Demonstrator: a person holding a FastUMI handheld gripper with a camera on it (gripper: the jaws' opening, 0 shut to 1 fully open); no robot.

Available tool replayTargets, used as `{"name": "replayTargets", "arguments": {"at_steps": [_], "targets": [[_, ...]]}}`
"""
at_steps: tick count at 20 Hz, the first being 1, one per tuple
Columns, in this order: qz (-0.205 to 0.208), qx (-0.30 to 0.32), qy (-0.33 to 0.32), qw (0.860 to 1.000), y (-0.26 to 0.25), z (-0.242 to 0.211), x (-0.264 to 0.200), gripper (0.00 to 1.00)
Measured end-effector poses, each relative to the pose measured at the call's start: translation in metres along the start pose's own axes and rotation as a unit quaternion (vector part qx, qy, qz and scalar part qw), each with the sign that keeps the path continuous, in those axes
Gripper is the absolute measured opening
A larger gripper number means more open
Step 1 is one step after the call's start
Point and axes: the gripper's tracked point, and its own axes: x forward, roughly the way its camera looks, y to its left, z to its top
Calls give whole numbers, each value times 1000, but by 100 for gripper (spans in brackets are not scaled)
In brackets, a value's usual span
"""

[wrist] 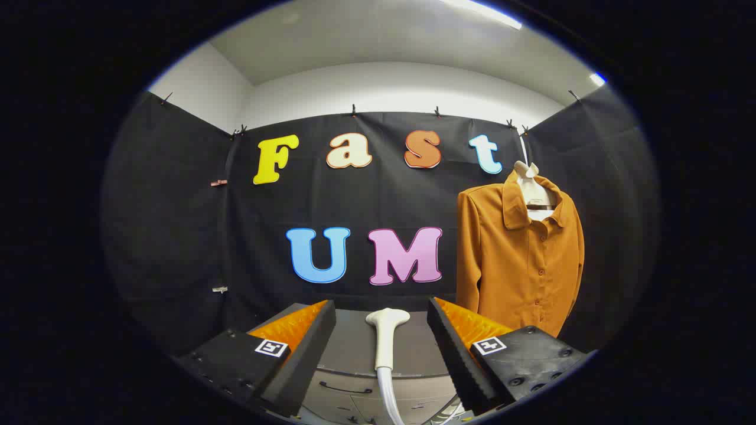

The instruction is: Iron the clothes twice with a garment steamer, once on the left side and once on the right side.

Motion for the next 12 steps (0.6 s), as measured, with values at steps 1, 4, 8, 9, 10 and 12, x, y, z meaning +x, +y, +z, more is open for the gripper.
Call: {"name": "replayTargets", "arguments": {"at_steps": [1, 4, 8, 9, 10, 12], "targets": [[0, 1, 0, 1000, 1, 0, 0, 98], [0, -4, 1, 1000, 5, -1, 0, 98], [0, -8, 1, 1000, 9, -1, 2, 98], [-1, -7, 1, 1000, 10, -2, 2, 98], [-2, -7, 2, 1000, 10, -2, 2, 98], [-3, -5, 4, 1000, 10, -3, 3, 98]]}}
